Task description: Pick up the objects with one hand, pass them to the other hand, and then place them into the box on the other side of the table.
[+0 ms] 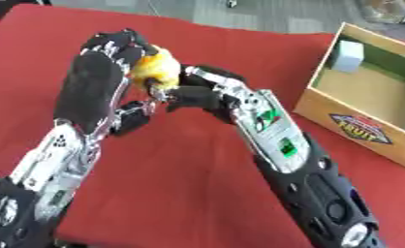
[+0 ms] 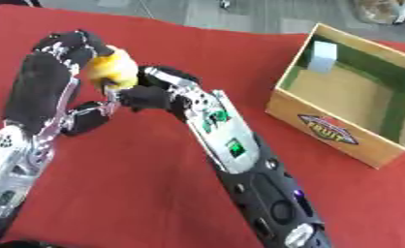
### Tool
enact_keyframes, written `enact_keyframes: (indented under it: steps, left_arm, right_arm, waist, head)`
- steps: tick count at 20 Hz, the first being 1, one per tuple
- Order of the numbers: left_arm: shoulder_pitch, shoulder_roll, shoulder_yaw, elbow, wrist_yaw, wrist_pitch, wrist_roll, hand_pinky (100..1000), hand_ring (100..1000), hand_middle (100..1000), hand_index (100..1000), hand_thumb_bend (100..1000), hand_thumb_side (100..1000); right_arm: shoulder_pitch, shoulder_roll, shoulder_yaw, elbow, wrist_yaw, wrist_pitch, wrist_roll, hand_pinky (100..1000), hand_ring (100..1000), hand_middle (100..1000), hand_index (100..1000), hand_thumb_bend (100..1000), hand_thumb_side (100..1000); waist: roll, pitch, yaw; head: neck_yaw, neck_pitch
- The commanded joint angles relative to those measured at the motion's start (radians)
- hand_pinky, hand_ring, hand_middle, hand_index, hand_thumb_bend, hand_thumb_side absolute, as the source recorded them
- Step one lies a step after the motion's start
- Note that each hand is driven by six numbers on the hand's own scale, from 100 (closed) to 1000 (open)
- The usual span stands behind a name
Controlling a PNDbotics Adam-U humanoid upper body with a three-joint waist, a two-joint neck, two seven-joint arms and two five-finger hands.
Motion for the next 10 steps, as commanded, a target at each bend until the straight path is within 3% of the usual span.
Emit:
enact_keyframes:
  steps: [1, 3, 10]
  left_arm:
    - [-0.001, 0.012, 0.008, 0.003, -0.017, -0.003, -0.009, 782, 613, 700, 790, 905, 198]
    - [0.0, 0.012, 0.009, 0.004, -0.025, -0.009, -0.011, 797, 635, 722, 820, 978, 243]
    - [0.004, 0.011, 0.016, 0.005, -0.051, -0.005, -0.004, 799, 639, 725, 825, 1000, 283]
  right_arm:
    - [-0.018, -0.001, -0.008, -0.055, -0.014, -0.005, 0.004, 764, 767, 482, 591, 100, 417]
    - [-0.017, -0.003, -0.009, -0.06, -0.018, -0.003, 0.005, 764, 766, 481, 591, 100, 415]
    - [-0.017, -0.007, -0.01, -0.074, -0.023, 0.001, 0.007, 775, 765, 481, 591, 100, 403]
  waist:
    - [0.001, -0.013, -0.001]
    - [0.001, -0.013, -0.001]
    - [0.001, -0.012, -0.002]
  head:
    - [-0.002, -0.012]
    - [-0.002, -0.012]
    - [-0.002, -0.013]
